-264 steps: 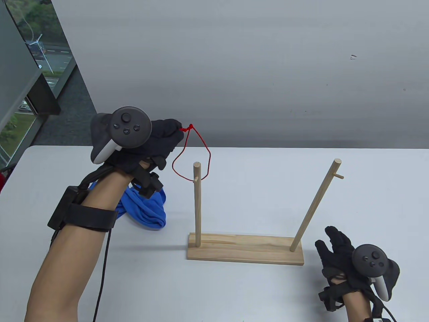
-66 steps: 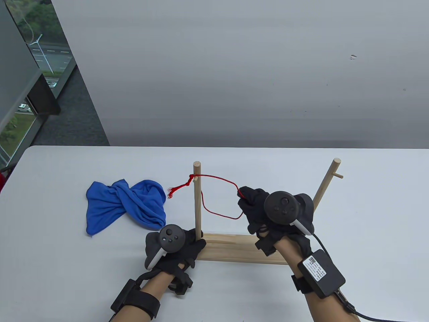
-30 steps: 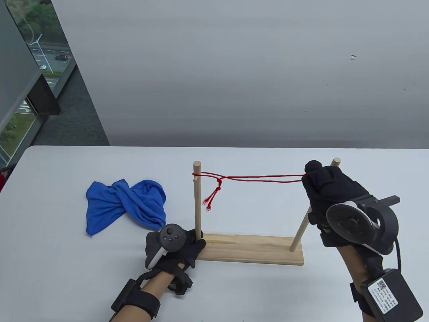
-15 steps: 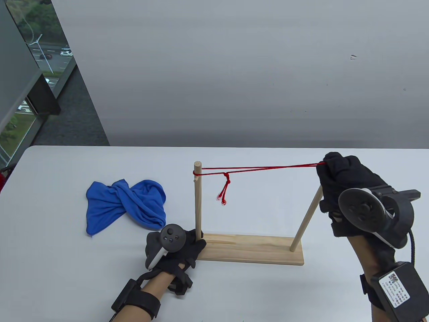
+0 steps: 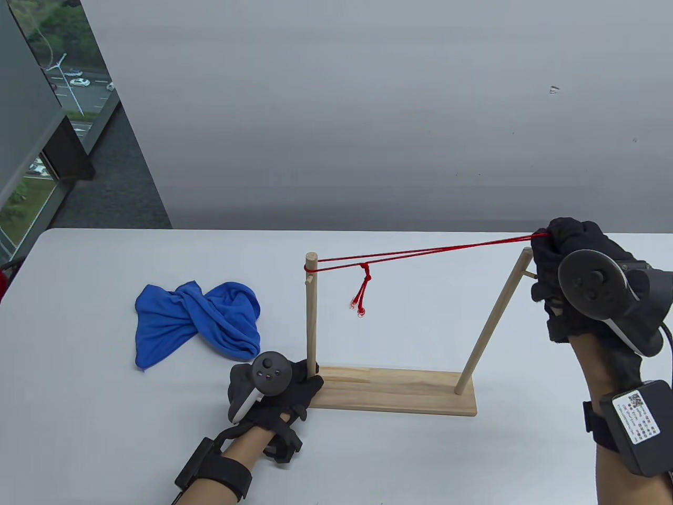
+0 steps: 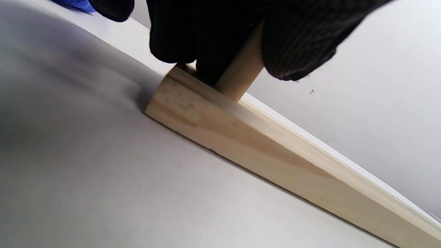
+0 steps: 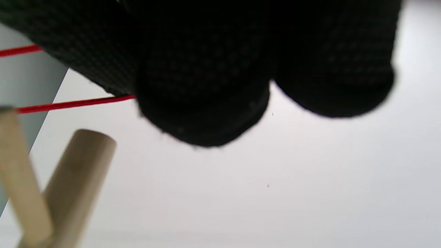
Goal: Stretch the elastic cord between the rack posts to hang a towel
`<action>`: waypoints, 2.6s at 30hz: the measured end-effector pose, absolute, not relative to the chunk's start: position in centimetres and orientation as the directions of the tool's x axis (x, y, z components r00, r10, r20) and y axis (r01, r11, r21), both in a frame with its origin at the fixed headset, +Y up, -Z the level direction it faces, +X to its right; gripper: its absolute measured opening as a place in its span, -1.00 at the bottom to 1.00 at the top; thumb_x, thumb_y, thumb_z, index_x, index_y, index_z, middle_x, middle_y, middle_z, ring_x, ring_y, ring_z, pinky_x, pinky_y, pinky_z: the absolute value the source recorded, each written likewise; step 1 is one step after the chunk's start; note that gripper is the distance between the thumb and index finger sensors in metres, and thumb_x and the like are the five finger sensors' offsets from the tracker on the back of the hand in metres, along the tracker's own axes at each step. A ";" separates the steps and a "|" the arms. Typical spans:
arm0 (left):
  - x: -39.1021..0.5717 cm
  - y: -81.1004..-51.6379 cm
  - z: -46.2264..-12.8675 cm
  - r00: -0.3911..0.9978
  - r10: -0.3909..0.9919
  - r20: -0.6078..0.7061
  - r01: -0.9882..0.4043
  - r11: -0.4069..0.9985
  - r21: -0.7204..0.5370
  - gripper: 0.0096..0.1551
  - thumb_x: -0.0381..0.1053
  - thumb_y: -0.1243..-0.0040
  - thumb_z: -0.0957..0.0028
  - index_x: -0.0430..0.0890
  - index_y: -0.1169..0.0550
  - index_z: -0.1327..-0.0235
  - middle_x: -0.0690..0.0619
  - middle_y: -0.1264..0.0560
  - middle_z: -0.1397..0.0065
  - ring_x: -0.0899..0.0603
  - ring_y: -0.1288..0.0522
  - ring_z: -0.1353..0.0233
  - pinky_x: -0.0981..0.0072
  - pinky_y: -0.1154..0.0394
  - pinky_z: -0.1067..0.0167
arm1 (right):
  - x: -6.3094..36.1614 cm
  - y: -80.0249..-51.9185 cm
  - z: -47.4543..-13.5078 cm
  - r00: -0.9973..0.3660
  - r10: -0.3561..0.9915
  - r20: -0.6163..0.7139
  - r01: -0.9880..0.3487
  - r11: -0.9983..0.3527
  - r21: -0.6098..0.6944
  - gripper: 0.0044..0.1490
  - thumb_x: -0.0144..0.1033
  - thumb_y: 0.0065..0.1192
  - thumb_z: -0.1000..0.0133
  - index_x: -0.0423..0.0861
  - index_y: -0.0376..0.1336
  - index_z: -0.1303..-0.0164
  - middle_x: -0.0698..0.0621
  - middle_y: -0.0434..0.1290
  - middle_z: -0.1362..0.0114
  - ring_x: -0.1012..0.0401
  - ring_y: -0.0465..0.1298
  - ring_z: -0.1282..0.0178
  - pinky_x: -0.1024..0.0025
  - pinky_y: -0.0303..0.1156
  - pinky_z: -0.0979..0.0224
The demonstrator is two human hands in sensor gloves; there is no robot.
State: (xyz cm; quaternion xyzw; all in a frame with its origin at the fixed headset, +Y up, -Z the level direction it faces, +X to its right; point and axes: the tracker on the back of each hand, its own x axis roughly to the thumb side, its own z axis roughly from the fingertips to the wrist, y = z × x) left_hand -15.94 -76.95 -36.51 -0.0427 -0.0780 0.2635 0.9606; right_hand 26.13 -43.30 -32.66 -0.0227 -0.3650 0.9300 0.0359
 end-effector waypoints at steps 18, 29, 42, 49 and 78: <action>-15.9 -77.0 -36.5 0.852 0.510 0.118 -0.497 0.859 -0.121 -0.45 0.24 -0.52 0.10 0.12 -0.64 -0.14 0.19 -0.72 -0.22 -0.10 -0.57 -0.38 -0.26 -0.27 -0.52 | 28.6 -46.7 -34.1 -0.982 0.102 0.161 -0.187 -0.659 -0.728 -0.50 -0.09 0.46 0.13 -0.11 0.45 0.08 0.00 0.61 0.14 0.22 0.69 0.39 0.21 0.63 0.21; -15.9 -77.0 -36.5 0.855 0.506 0.115 -0.494 0.862 -0.119 -0.45 0.24 -0.52 0.10 0.12 -0.63 -0.15 0.20 -0.72 -0.22 -0.09 -0.57 -0.38 -0.26 -0.27 -0.52 | 28.4 -48.8 -33.5 -0.956 0.002 0.294 -0.244 -0.561 -0.791 -0.50 -0.18 0.55 0.20 -0.08 0.47 0.09 -0.02 0.60 0.09 0.15 0.70 0.31 0.13 0.61 0.14; -16.0 -77.0 -36.5 0.849 0.517 0.111 -0.503 0.854 -0.132 -0.45 0.24 -0.51 0.09 0.13 -0.63 -0.15 0.20 -0.72 -0.23 -0.09 -0.56 -0.39 -0.26 -0.26 -0.52 | 26.9 -50.9 -33.6 -0.952 -0.041 0.302 -0.230 -0.557 -0.798 -0.50 -0.19 0.48 0.13 -0.10 0.44 0.02 -0.03 0.59 0.04 0.12 0.70 0.28 0.12 0.60 0.12; -16.0 -77.1 -36.6 0.849 0.516 0.114 -0.501 0.854 -0.137 -0.45 0.24 -0.50 0.08 0.12 -0.62 -0.17 0.20 -0.71 -0.25 -0.11 -0.55 -0.39 -0.28 -0.25 -0.52 | 26.4 -51.2 -34.0 -0.931 -0.056 0.360 -0.265 -0.572 -0.776 -0.50 -0.19 0.47 0.13 -0.11 0.45 0.03 -0.04 0.59 0.05 0.13 0.71 0.29 0.13 0.61 0.12; -16.2 -77.1 -36.6 0.838 0.535 0.109 -0.519 0.842 -0.146 -0.41 0.24 -0.47 0.13 0.12 -0.63 -0.19 0.18 -0.71 -0.26 -0.14 -0.55 -0.39 -0.33 -0.24 -0.48 | 27.8 -56.1 -33.0 -0.930 0.268 0.251 -0.358 -0.818 -0.450 -0.26 0.02 0.22 -0.02 -0.04 0.22 -0.38 -0.17 0.37 -0.40 -0.07 0.57 -0.26 -0.30 0.34 -0.31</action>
